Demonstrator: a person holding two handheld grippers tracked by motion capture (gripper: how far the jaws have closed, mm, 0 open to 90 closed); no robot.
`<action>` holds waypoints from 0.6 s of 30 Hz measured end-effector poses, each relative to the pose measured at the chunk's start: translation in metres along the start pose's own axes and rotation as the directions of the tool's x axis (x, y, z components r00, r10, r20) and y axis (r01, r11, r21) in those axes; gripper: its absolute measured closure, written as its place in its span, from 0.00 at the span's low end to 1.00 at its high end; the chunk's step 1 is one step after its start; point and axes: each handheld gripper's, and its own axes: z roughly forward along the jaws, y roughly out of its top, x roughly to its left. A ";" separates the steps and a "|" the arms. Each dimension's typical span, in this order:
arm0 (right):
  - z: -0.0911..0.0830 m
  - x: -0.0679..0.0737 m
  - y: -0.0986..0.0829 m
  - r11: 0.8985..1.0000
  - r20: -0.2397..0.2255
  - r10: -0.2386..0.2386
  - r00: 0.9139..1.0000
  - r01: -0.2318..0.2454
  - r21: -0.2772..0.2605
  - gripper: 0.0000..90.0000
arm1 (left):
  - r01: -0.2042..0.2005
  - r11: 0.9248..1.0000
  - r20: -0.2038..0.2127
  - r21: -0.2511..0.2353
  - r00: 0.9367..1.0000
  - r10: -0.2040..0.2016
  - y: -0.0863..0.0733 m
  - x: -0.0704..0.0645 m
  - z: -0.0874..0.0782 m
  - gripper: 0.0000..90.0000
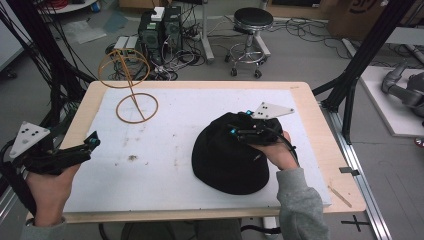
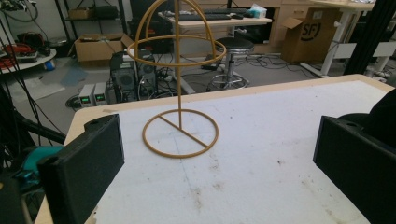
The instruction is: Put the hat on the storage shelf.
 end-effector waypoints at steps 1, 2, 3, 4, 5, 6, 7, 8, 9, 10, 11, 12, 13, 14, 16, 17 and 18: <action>0.000 0.000 0.000 1.000 0.000 0.001 1.000 -0.001 0.001 0.53 | 0.000 1.000 0.001 -0.001 1.000 0.000 0.000 0.000 0.000 0.02; 0.000 0.000 0.000 1.000 -0.001 -0.005 1.000 0.005 -0.002 0.53 | 0.000 1.000 0.001 -0.001 1.000 0.000 0.000 0.000 0.000 0.02; 0.001 0.000 0.000 1.000 -0.002 -0.007 1.000 0.007 -0.002 0.55 | 0.001 1.000 0.001 -0.002 1.000 -0.001 0.000 0.000 0.000 0.02; 0.000 0.000 0.000 1.000 -0.003 -0.009 1.000 0.009 0.000 0.57 | 0.001 1.000 0.000 -0.002 1.000 -0.001 0.000 0.000 0.000 0.02; 0.001 0.000 0.000 1.000 -0.003 -0.016 1.000 0.016 -0.001 0.59 | 0.000 1.000 0.000 -0.002 1.000 0.000 0.000 0.000 0.000 0.02; 0.000 0.000 0.000 1.000 -0.001 -0.018 1.000 0.018 -0.001 0.60 | 0.001 1.000 0.000 -0.002 1.000 -0.001 0.000 0.000 0.000 0.02; 0.000 0.000 0.000 1.000 -0.005 -0.022 1.000 0.022 -0.001 0.62 | 0.001 1.000 0.000 -0.001 1.000 -0.001 0.000 0.000 0.000 0.02; 0.000 0.000 0.000 1.000 -0.004 -0.023 1.000 0.023 -0.001 0.64 | 0.001 1.000 0.000 -0.001 1.000 -0.001 0.000 0.000 0.000 0.02; 0.000 0.001 0.000 1.000 -0.008 -0.019 1.000 0.019 0.003 0.67 | 0.002 1.000 -0.001 -0.001 1.000 -0.002 0.000 0.000 0.000 0.02; 0.000 0.000 0.000 1.000 -0.004 -0.024 1.000 0.024 0.002 0.69 | 0.002 1.000 0.000 -0.003 1.000 -0.002 0.000 0.000 0.000 0.02; -0.001 0.000 0.000 1.000 -0.001 -0.023 1.000 0.023 0.004 0.72 | 0.002 1.000 0.000 -0.004 1.000 -0.002 0.000 0.000 0.000 0.02; -0.002 0.000 0.000 1.000 0.000 -0.018 1.000 0.018 0.001 0.75 | 0.002 1.000 0.000 -0.004 1.000 -0.002 0.000 0.000 0.000 0.02; -0.002 0.001 0.000 1.000 0.005 -0.022 1.000 0.022 -0.002 0.76 | 0.001 1.000 0.000 -0.003 1.000 -0.001 0.000 0.000 -0.001 0.02; -0.002 0.001 0.000 1.000 0.008 -0.023 1.000 0.023 -0.002 0.79 | 0.001 1.000 0.000 -0.001 1.000 -0.001 0.000 0.000 0.000 0.02; -0.003 0.001 0.000 0.999 0.014 -0.033 0.999 0.033 0.000 0.85 | 0.000 1.000 0.001 -0.001 1.000 0.000 0.000 0.000 0.000 0.02; -0.003 0.002 0.000 0.999 0.017 -0.042 0.999 0.042 -0.006 0.89 | 0.000 1.000 0.001 -0.001 1.000 0.000 0.000 0.000 0.000 0.02; -0.003 0.002 0.000 0.999 0.020 -0.044 0.999 0.044 -0.008 0.92 | 0.000 1.000 0.000 -0.001 1.000 0.000 0.000 0.000 0.000 0.02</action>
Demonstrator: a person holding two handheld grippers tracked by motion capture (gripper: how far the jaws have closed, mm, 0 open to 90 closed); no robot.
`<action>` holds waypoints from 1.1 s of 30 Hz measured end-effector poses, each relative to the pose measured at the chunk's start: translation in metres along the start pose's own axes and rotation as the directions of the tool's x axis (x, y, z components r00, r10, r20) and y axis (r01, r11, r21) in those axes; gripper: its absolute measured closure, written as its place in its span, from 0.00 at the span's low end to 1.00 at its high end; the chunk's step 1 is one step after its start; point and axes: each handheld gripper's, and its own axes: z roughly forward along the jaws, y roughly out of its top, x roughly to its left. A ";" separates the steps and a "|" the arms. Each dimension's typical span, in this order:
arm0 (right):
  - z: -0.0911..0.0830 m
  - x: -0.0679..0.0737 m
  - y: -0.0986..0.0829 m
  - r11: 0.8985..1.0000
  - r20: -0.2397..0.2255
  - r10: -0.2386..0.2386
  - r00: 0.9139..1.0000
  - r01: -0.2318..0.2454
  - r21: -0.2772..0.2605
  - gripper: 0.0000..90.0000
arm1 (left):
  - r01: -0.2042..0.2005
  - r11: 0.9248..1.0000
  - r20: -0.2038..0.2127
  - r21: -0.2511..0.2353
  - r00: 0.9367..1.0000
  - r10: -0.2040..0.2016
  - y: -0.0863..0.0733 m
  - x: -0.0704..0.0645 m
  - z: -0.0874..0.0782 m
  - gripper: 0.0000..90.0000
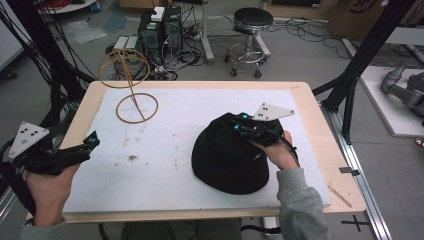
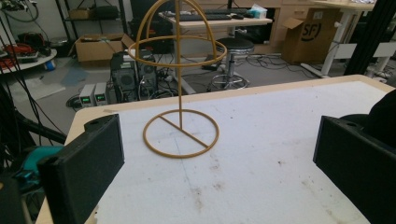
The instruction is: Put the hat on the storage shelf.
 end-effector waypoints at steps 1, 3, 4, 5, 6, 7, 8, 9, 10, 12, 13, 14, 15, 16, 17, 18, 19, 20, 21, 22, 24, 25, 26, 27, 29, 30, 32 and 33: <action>0.000 0.001 0.000 1.000 0.003 -0.005 1.000 0.005 0.000 0.95 | 0.000 1.000 0.000 0.000 1.000 0.000 0.000 0.000 0.000 0.02; -0.001 0.001 0.000 1.000 0.005 -0.020 1.000 0.020 0.005 0.98 | 0.001 1.000 0.000 0.000 1.000 -0.001 0.000 0.000 0.000 0.02; 0.000 0.000 0.000 1.000 0.004 -0.023 1.000 0.023 0.004 0.99 | 0.001 1.000 0.000 0.000 1.000 -0.001 0.000 0.000 0.000 0.02; -0.001 0.001 0.000 1.000 0.000 -0.016 1.000 0.016 0.009 0.99 | 0.002 1.000 0.001 0.000 1.000 -0.002 0.000 0.000 0.000 0.02; -0.001 0.000 0.000 1.000 0.000 -0.012 1.000 0.012 0.007 0.99 | 0.002 1.000 0.001 0.000 1.000 -0.002 0.000 0.000 0.000 0.02; -0.001 0.000 0.000 1.000 -0.003 -0.001 1.000 0.001 0.008 0.99 | 0.002 1.000 0.001 0.000 1.000 -0.002 0.000 0.000 0.000 0.02; -0.001 0.000 0.001 1.000 -0.001 0.001 1.000 -0.001 0.002 1.00 | 0.001 1.000 0.002 0.002 1.000 -0.001 0.000 0.000 0.001 0.02; -0.002 0.000 0.001 1.000 -0.001 0.011 1.000 -0.011 0.004 1.00 | 0.001 1.000 0.002 0.002 1.000 -0.001 0.000 -0.001 0.001 0.02; -0.002 0.000 0.001 1.000 -0.003 0.019 1.000 -0.019 0.001 1.00 | 0.002 1.000 0.005 0.003 1.000 -0.002 0.000 -0.001 0.001 0.02; -0.003 0.000 0.003 1.000 0.000 0.023 1.000 -0.023 0.002 1.00 | 0.002 1.000 0.004 0.004 1.000 -0.002 -0.001 -0.001 0.001 0.02; -0.004 0.000 0.004 1.000 0.002 0.028 1.000 -0.028 0.002 1.00 | 0.002 1.000 0.005 0.004 1.000 -0.002 -0.001 -0.001 0.001 0.02; -0.005 0.000 0.005 1.000 0.002 0.027 1.000 -0.027 0.004 1.00 | 0.001 1.000 0.004 0.004 1.000 -0.001 -0.001 -0.001 0.001 0.02; -0.006 0.001 0.007 1.000 0.006 0.028 1.000 -0.028 0.009 1.00 | 0.003 1.000 0.005 0.005 1.000 -0.003 -0.001 -0.001 0.001 0.02; -0.007 0.001 0.009 0.999 0.008 0.031 0.999 -0.031 0.013 1.00 | 0.002 1.000 0.005 0.005 1.000 -0.002 -0.001 -0.001 0.001 0.02; -0.008 0.001 0.011 0.999 0.005 0.035 0.999 -0.035 0.011 1.00 | 0.001 1.000 0.005 0.006 1.000 -0.001 -0.001 -0.001 0.001 0.02; -0.009 0.001 0.012 0.999 0.007 0.033 0.999 -0.033 0.006 1.00 | 0.005 1.000 0.006 0.006 1.000 -0.005 -0.001 -0.001 0.001 0.02; -0.010 0.001 0.014 0.999 0.006 0.036 0.999 -0.036 0.000 1.00 | 0.003 1.000 0.006 0.006 1.000 -0.003 -0.001 -0.001 0.001 0.02; -0.010 0.001 0.014 0.999 0.006 0.036 0.999 -0.036 0.000 1.00 | 0.003 1.000 0.006 0.006 1.000 -0.003 -0.001 -0.001 0.001 0.02; -0.013 0.001 0.019 0.999 0.006 0.039 0.999 -0.039 -0.007 1.00 | 0.003 1.000 0.008 0.005 1.000 -0.003 0.000 -0.001 0.001 0.02; -0.014 0.001 0.021 0.999 0.003 0.042 0.999 -0.042 -0.012 1.00 | 0.003 1.000 0.008 0.005 1.000 -0.003 0.000 -0.001 0.001 0.02; -0.016 0.002 0.027 0.999 0.004 0.041 0.999 -0.041 -0.018 1.00 | 0.003 1.000 0.010 0.002 1.000 -0.003 0.000 -0.002 0.001 0.02; -0.016 0.003 0.030 0.999 0.005 0.038 0.999 -0.038 -0.022 1.00 | 0.002 1.000 0.011 0.002 1.000 -0.002 0.000 -0.002 0.001 0.02; -0.017 0.004 0.033 0.999 0.001 0.041 0.999 -0.041 -0.021 1.00 | 0.003 1.000 0.012 0.002 1.000 -0.003 0.000 -0.002 0.000 0.02; -0.017 0.004 0.036 0.999 0.000 0.035 0.999 -0.035 -0.024 1.00 | 0.002 1.000 0.012 0.002 1.000 -0.002 0.000 -0.002 0.000 0.02; -0.018 0.006 0.042 0.999 -0.004 0.032 0.999 -0.032 -0.022 1.00 | 0.005 1.000 0.013 0.001 1.000 -0.005 0.000 -0.002 0.000 0.02; -0.017 0.007 0.045 0.999 -0.006 0.034 0.999 -0.034 -0.025 1.00 | 0.003 1.000 0.014 0.001 1.000 -0.003 0.000 -0.002 0.000 0.02; -0.017 0.008 0.051 0.999 -0.004 0.032 0.999 -0.032 -0.028 1.00 | 0.006 1.000 0.014 0.000 1.000 -0.006 0.000 -0.002 -0.001 0.02; -0.017 0.009 0.054 0.999 -0.004 0.028 1.000 -0.028 -0.029 1.00 | 0.003 1.000 0.015 0.001 1.000 -0.003 0.000 -0.002 -0.001 0.02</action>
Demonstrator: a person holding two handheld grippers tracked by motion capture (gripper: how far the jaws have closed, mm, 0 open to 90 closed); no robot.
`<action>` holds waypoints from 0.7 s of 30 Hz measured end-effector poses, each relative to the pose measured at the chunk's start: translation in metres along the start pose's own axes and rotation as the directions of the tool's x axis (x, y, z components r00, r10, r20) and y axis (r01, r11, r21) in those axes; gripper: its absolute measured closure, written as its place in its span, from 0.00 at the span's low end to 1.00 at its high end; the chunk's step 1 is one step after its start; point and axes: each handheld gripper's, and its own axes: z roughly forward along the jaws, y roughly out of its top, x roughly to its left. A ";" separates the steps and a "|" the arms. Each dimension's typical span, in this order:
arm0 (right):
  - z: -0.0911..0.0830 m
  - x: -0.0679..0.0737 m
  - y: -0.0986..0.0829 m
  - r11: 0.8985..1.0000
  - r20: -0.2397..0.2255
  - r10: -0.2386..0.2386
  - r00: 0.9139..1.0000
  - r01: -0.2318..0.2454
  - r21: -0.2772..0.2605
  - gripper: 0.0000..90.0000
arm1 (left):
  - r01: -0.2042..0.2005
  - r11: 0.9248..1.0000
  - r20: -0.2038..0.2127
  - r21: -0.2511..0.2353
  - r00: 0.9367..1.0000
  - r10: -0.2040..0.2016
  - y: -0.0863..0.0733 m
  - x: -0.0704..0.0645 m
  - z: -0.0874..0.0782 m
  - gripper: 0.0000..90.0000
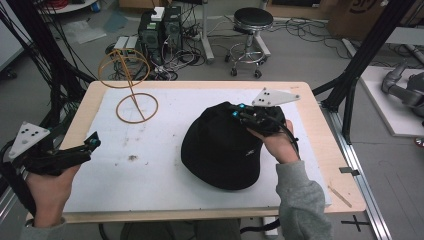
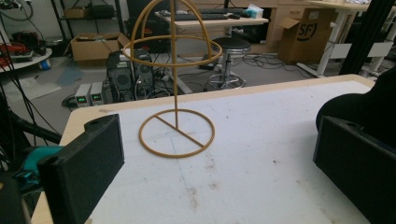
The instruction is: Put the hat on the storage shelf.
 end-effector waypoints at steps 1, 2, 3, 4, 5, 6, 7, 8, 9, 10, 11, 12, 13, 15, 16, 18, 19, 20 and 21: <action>0.000 0.000 0.002 1.000 -0.001 0.000 1.000 0.000 0.000 1.00 | -0.001 1.000 0.000 0.000 1.000 0.001 0.000 0.000 -0.001 0.02; 0.000 0.001 0.006 1.000 0.001 0.000 1.000 0.000 -0.004 1.00 | 0.000 1.000 0.000 -0.002 1.000 0.000 0.000 0.000 -0.001 0.02; 0.001 0.002 0.009 1.000 0.003 -0.001 1.000 0.001 -0.005 1.00 | -0.001 1.000 -0.001 0.000 1.000 0.001 0.000 0.000 -0.002 0.02; 0.001 0.003 0.013 1.000 0.000 -0.008 1.000 0.008 -0.007 1.00 | -0.003 1.000 -0.001 0.000 1.000 0.003 0.000 0.000 -0.003 0.02; 0.001 0.003 0.016 1.000 -0.001 -0.009 1.000 0.009 -0.009 1.00 | -0.003 1.000 -0.001 0.000 1.000 0.003 0.000 0.000 -0.003 0.02; 0.002 0.004 0.020 1.000 -0.001 -0.015 1.000 0.015 -0.010 1.00 | -0.003 1.000 -0.003 0.000 1.000 0.003 -0.001 0.001 -0.004 0.02; 0.002 0.004 0.023 1.000 -0.002 -0.019 1.000 0.019 -0.011 1.00 | -0.002 1.000 -0.004 0.002 1.000 0.002 -0.001 0.001 -0.005 0.02; 0.003 0.005 0.028 1.000 0.000 -0.023 1.000 0.023 -0.011 1.00 | -0.002 1.000 -0.005 0.002 1.000 0.002 -0.002 0.002 -0.006 0.02; 0.004 0.006 0.031 1.000 0.005 -0.023 1.000 0.023 -0.012 1.00 | -0.003 1.000 -0.006 0.002 1.000 0.003 -0.002 0.002 -0.007 0.02; 0.005 0.007 0.036 1.000 0.007 -0.023 1.000 0.023 -0.015 1.00 | -0.001 1.000 -0.007 0.001 1.000 0.002 -0.002 0.002 -0.008 0.02; 0.006 0.007 0.038 0.999 0.006 -0.030 1.000 0.030 -0.016 1.00 | -0.002 1.000 -0.007 0.003 1.000 0.002 -0.003 0.003 -0.009 0.02; 0.007 0.007 0.043 0.999 0.008 -0.033 0.999 0.033 -0.014 1.00 | -0.003 1.000 -0.007 0.002 1.000 0.003 -0.003 0.003 -0.010 0.02; 0.009 0.008 0.046 0.999 0.003 -0.038 0.999 0.038 -0.017 1.00 | -0.003 1.000 -0.006 0.003 1.000 0.003 -0.003 0.003 -0.011 0.02; 0.013 0.008 0.053 0.999 0.004 -0.047 0.999 0.047 -0.021 1.00 | -0.004 1.000 -0.006 0.002 1.000 0.004 -0.004 0.003 -0.013 0.02; 0.015 0.008 0.057 0.999 0.002 -0.046 0.999 0.046 -0.023 1.00 | -0.005 1.000 -0.005 0.003 1.000 0.005 -0.004 0.003 -0.013 0.02; 0.020 0.008 0.065 0.998 -0.006 -0.045 0.999 0.045 -0.035 1.00 | -0.008 1.000 -0.006 0.004 1.000 0.008 -0.005 0.003 -0.015 0.02; 0.020 0.008 0.065 0.998 -0.006 -0.045 0.999 0.045 -0.035 1.00 | -0.008 1.000 -0.006 0.004 1.000 0.008 -0.005 0.003 -0.015 0.02; 0.025 0.007 0.072 0.998 -0.014 -0.044 0.999 0.044 -0.046 1.00 | -0.007 1.000 -0.006 0.006 1.000 0.007 -0.005 0.003 -0.016 0.02; 0.028 0.007 0.076 0.998 -0.017 -0.045 0.999 0.044 -0.046 1.00 | -0.007 1.000 -0.006 0.006 1.000 0.007 -0.005 0.003 -0.016 0.02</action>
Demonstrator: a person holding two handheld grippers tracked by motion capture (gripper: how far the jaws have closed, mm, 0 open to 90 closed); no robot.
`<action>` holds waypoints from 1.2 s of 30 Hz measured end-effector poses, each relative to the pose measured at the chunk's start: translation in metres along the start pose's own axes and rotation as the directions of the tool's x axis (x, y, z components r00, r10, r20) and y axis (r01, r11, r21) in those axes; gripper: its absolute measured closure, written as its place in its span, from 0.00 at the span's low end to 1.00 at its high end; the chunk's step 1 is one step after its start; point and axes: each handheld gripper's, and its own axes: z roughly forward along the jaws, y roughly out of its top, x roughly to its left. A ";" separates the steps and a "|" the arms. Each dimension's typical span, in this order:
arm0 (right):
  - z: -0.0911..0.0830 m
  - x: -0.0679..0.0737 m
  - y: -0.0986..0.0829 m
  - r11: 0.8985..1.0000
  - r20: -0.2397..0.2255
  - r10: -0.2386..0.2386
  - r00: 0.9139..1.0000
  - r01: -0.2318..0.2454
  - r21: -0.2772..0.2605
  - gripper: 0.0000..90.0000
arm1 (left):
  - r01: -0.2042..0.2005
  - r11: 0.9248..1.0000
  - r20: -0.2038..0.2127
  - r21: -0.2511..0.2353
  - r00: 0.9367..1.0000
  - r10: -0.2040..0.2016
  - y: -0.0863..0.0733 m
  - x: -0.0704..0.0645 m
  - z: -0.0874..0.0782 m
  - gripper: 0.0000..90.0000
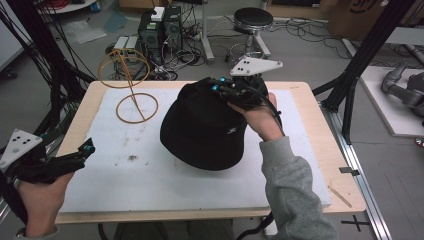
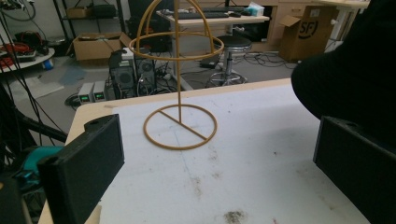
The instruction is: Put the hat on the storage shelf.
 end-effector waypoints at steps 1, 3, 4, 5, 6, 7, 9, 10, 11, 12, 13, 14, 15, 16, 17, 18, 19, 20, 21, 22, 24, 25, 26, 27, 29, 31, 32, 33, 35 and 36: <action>0.003 0.000 0.004 1.000 -0.003 -0.002 1.000 0.002 0.000 1.00 | -0.001 1.000 0.000 0.001 1.000 0.001 0.000 0.000 -0.001 0.02; 0.010 0.000 0.011 1.000 -0.005 -0.011 1.000 0.010 -0.001 1.00 | -0.002 1.000 0.001 0.004 1.000 0.002 -0.002 0.001 -0.002 0.02; 0.013 0.000 0.014 1.000 -0.006 -0.014 1.000 0.014 -0.003 1.00 | -0.002 1.000 0.001 0.004 1.000 0.002 -0.002 0.001 -0.002 0.02; 0.016 -0.001 0.018 1.000 -0.010 -0.017 1.000 0.017 -0.007 1.00 | 0.000 1.000 0.001 0.006 1.000 0.000 -0.002 0.001 -0.003 0.02; 0.020 -0.002 0.021 1.000 -0.011 -0.020 1.000 0.020 -0.011 1.00 | 0.000 1.000 0.001 0.006 1.000 0.000 -0.002 0.001 -0.003 0.02; 0.022 -0.001 0.023 1.000 -0.009 -0.020 1.000 0.020 -0.010 1.00 | -0.002 1.000 0.002 0.007 1.000 0.002 -0.003 0.001 -0.004 0.02; 0.029 -0.001 0.030 0.999 -0.019 -0.035 0.999 0.034 -0.011 1.00 | 0.007 1.000 0.008 0.008 1.000 -0.007 -0.003 0.001 -0.004 0.02; 0.033 -0.001 0.033 0.999 -0.018 -0.037 0.999 0.037 -0.010 1.00 | 0.024 1.000 0.025 0.006 0.999 -0.024 -0.003 0.001 -0.005 0.02; 0.033 -0.001 0.033 0.999 -0.018 -0.037 0.999 0.037 -0.010 1.00 | 0.032 0.999 0.038 0.003 0.999 -0.032 -0.002 0.000 -0.006 0.02; 0.038 -0.001 0.039 0.999 -0.023 -0.039 0.999 0.039 -0.012 1.00 | 0.022 1.000 0.045 -0.001 0.999 -0.022 -0.001 -0.003 -0.007 0.02; 0.041 -0.001 0.041 0.999 -0.022 -0.041 0.999 0.041 -0.014 1.00 | 0.024 1.000 0.051 -0.004 0.998 -0.024 0.000 -0.004 -0.008 0.02; 0.043 -0.001 0.044 0.999 -0.024 -0.044 0.999 0.043 -0.019 1.00 | 0.024 1.000 0.051 -0.004 0.998 -0.024 0.000 -0.004 -0.008 0.02; 0.045 -0.001 0.046 0.999 -0.029 -0.041 0.999 0.040 -0.023 1.00 | 0.017 1.000 0.052 -0.010 0.999 -0.017 0.001 -0.006 -0.009 0.02; 0.047 -0.002 0.048 0.999 -0.032 -0.042 0.999 0.041 -0.026 1.00 | 0.017 1.000 0.052 -0.010 0.999 -0.017 0.001 -0.006 -0.009 0.02; 0.049 -0.002 0.050 0.999 -0.033 -0.043 0.999 0.042 -0.027 1.00 | 0.016 1.000 0.054 -0.010 0.998 -0.015 0.001 -0.006 -0.010 0.02; 0.051 -0.002 0.052 0.999 -0.030 -0.044 0.999 0.043 -0.029 1.00 | 0.011 1.000 0.052 -0.008 0.999 -0.011 0.001 -0.006 -0.010 0.02; 0.053 -0.003 0.053 0.999 -0.030 -0.043 0.999 0.042 -0.033 1.00 | 0.011 1.000 0.052 -0.008 0.999 -0.011 0.001 -0.006 -0.010 0.02; 0.053 -0.003 0.053 0.999 -0.030 -0.043 0.999 0.042 -0.033 1.00 | 0.010 1.000 0.051 -0.006 0.999 -0.010 0.001 -0.006 -0.010 0.02; 0.055 -0.004 0.056 0.998 -0.028 -0.041 0.999 0.040 -0.043 1.00 | 0.012 1.000 0.051 -0.002 0.999 -0.011 0.000 -0.006 -0.010 0.02; 0.056 -0.005 0.059 0.998 -0.024 -0.047 0.999 0.045 -0.042 1.00 | 0.010 1.000 0.048 -0.003 0.999 -0.010 0.000 -0.006 -0.010 0.02; 0.058 -0.006 0.064 0.997 -0.021 -0.047 0.999 0.045 -0.055 1.00 | 0.007 1.000 0.042 -0.002 0.999 -0.007 0.000 -0.006 -0.010 0.02; 0.059 -0.006 0.067 0.997 -0.020 -0.048 0.999 0.047 -0.059 1.00 | 0.004 1.000 0.041 0.000 0.999 -0.004 0.000 -0.005 -0.010 0.02; 0.059 -0.007 0.070 0.997 -0.018 -0.053 0.998 0.052 -0.063 1.00 | 0.008 1.000 0.042 0.000 0.999 -0.008 -0.001 -0.005 -0.010 0.02; 0.060 -0.007 0.073 0.996 -0.017 -0.054 0.998 0.053 -0.065 1.00 | 0.008 1.000 0.042 0.000 0.999 -0.008 -0.001 -0.005 -0.010 0.02; 0.061 -0.007 0.079 0.996 -0.014 -0.058 0.998 0.057 -0.073 1.00 | 0.005 1.000 0.037 0.003 0.999 -0.005 -0.001 -0.005 -0.009 0.02; 0.063 -0.008 0.086 0.995 -0.013 -0.061 0.998 0.060 -0.084 1.00 | 0.005 1.000 0.039 0.008 0.999 -0.005 -0.002 -0.004 -0.008 0.02; 0.064 -0.008 0.090 0.994 -0.008 -0.065 0.998 0.064 -0.087 1.00 | 0.005 1.000 0.039 0.008 0.999 -0.005 -0.002 -0.004 -0.008 0.02; 0.066 -0.008 0.093 0.994 -0.006 -0.067 0.998 0.066 -0.092 1.00 | 0.005 1.000 0.038 0.008 0.999 -0.005 -0.003 -0.005 -0.008 0.02; 0.068 -0.008 0.100 0.992 -0.002 -0.074 0.997 0.073 -0.101 1.00 | 0.004 1.000 0.041 0.011 0.999 -0.005 -0.003 -0.005 -0.008 0.02; 0.070 -0.008 0.103 0.992 -0.005 -0.075 0.997 0.074 -0.105 1.00 | 0.004 1.000 0.040 0.011 0.999 -0.004 -0.003 -0.005 -0.009 0.02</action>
